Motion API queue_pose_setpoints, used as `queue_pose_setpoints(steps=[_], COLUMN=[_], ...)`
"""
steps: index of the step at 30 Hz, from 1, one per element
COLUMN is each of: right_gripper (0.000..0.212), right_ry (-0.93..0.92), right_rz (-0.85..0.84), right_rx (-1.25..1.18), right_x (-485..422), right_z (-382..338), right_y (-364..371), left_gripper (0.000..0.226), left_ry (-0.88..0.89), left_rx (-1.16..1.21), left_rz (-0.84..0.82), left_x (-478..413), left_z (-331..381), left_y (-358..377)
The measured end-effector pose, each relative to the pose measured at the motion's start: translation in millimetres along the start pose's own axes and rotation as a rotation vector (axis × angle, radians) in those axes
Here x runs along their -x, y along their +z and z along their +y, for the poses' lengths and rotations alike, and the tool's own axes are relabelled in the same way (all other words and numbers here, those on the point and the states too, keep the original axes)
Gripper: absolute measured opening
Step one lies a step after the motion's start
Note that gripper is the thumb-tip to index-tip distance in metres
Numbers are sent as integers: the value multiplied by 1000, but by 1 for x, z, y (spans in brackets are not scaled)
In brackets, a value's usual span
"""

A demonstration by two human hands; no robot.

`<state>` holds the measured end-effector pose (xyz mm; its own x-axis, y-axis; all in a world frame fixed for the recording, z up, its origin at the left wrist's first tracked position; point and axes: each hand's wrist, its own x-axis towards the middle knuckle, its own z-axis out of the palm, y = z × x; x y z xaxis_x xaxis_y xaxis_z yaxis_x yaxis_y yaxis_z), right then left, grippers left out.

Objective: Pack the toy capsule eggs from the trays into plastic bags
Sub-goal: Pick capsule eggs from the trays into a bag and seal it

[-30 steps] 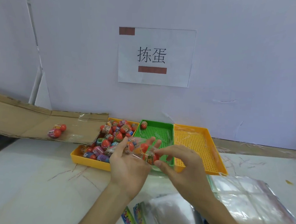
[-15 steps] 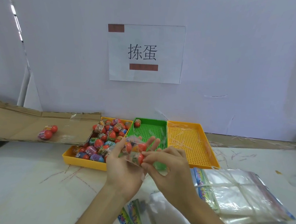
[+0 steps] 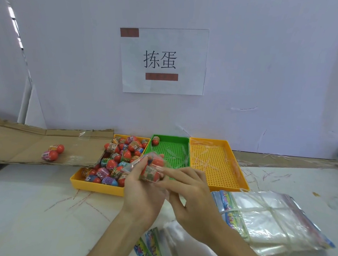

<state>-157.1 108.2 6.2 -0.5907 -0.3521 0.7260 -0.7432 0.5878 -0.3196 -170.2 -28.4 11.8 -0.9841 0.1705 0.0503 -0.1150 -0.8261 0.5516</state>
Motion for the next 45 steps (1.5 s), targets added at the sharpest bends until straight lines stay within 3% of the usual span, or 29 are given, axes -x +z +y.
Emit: queue_pose_setpoints(steps=[4, 8, 11, 14, 18, 20, 24, 29, 34, 37, 39, 41, 45], right_gripper=[31, 33, 25, 54, 77, 80, 73, 82, 54, 33, 10, 9, 12], right_ry=[23, 56, 262, 563, 812, 872, 936, 1182, 1098, 1076, 1076, 1084, 1102], right_rz=[79, 293, 401, 292, 301, 309, 155, 268, 114, 170, 238, 284, 419], right_rx=[-108, -132, -378, -789, -918, -919, -978, -1260, -1229, -1135, -1146, -1169, -1168], right_x=[-1, -3, -4, -6, -5, -3, -2, -4, -3, -4, -4, -5, -12], right_z=[-1, -4, -8, -11, -13, -13, -13, -14, -18, -17, -14, -9, 1], right_y=[-6, -14, -20, -19, -5, -1, 0, -5, -6, -8, -11, -14, -23], left_gripper=[29, 34, 30, 16, 19, 18, 9, 13, 17, 20, 41, 65, 74], left_ry=[-47, 15, 33, 53, 80, 92, 102, 71, 49, 79, 89, 82, 24], left_rx=[-8, 4, 32, 35, 15, -1, -82, -166, -285, -372, -416, -423, -356], left_rz=[-34, 3, 43, 57, 38, 28, 24, 33, 48, 35, 14, -27, -209], left_x=[-1, -5, -6, -5, -6, -6, -5, -4, -3, -2, -2, 0, 4], left_z=[1, 1, 2, 1, 0, 0, -2, -7, -12, -13, -15, -15, -13], left_y=[-1, -4, -5, -5, -4, -2, -1, -2, -3, -3, -1, 1, 8])
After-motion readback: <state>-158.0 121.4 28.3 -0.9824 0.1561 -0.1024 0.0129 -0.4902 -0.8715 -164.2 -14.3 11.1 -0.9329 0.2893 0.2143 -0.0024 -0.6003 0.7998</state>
